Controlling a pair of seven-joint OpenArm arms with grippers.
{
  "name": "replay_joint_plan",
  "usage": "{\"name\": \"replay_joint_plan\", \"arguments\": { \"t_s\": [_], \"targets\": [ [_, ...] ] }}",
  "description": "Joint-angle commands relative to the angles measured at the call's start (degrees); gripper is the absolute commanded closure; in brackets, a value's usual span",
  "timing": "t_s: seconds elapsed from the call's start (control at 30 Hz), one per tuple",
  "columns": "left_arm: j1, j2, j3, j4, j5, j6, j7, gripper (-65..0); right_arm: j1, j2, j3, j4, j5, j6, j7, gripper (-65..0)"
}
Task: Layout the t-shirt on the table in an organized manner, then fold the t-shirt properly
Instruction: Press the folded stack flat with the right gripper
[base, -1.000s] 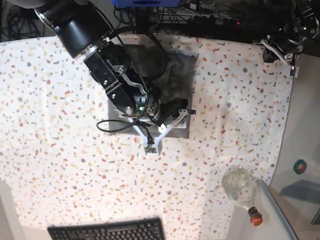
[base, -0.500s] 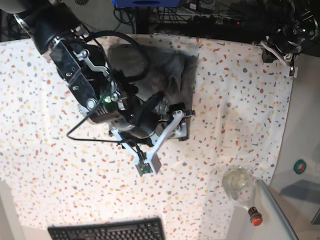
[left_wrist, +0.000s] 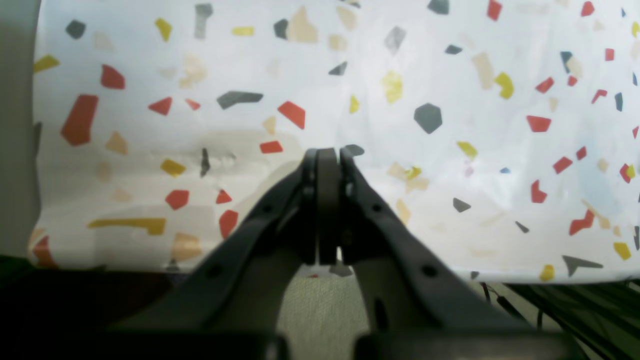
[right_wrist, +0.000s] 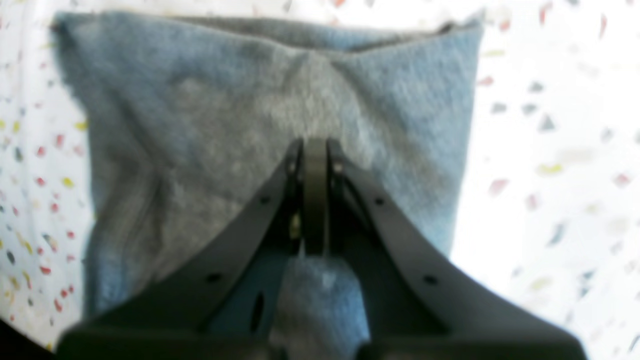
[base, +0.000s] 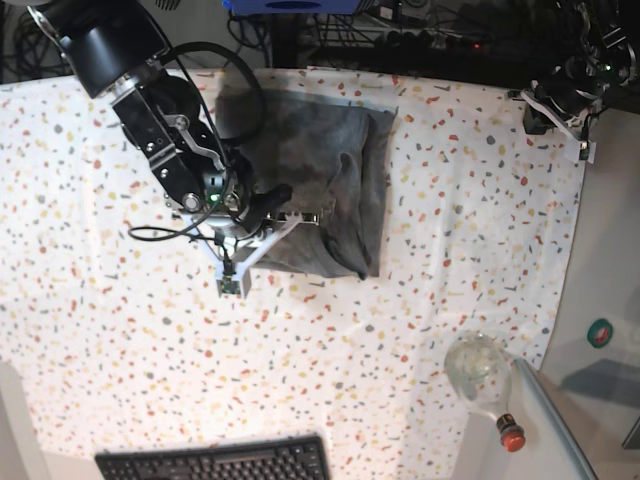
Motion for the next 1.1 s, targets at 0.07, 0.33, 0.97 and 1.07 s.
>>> {"name": "replay_joint_plan", "arguments": {
  "t_s": [0.07,0.33,0.97,1.07],
  "targets": [
    [0.4,-0.8,-0.4,0.8,-0.5,-0.4,-0.9,0.0,3.2,-4.0,-5.0,-3.8,0.1,0.4,1.1,0.0],
    [0.5,-0.8,-0.4,0.8,-0.5,-0.4,-0.9,0.0,6.4,-5.7,-16.0,-1.3,0.1,0.1,0.5,0.0],
    [-1.1,-0.9,0.1,1.3,-0.5,-0.4,-0.9,0.0,-0.9,-3.6,-14.7,5.9,0.1,0.1,-15.3,0.0],
    [-1.5,-1.0,1.6,1.1,-0.5,-0.4,-0.9,0.0,0.9,-5.4,-19.6,1.7,0.1,0.1,-13.5,0.0]
  ]
}}
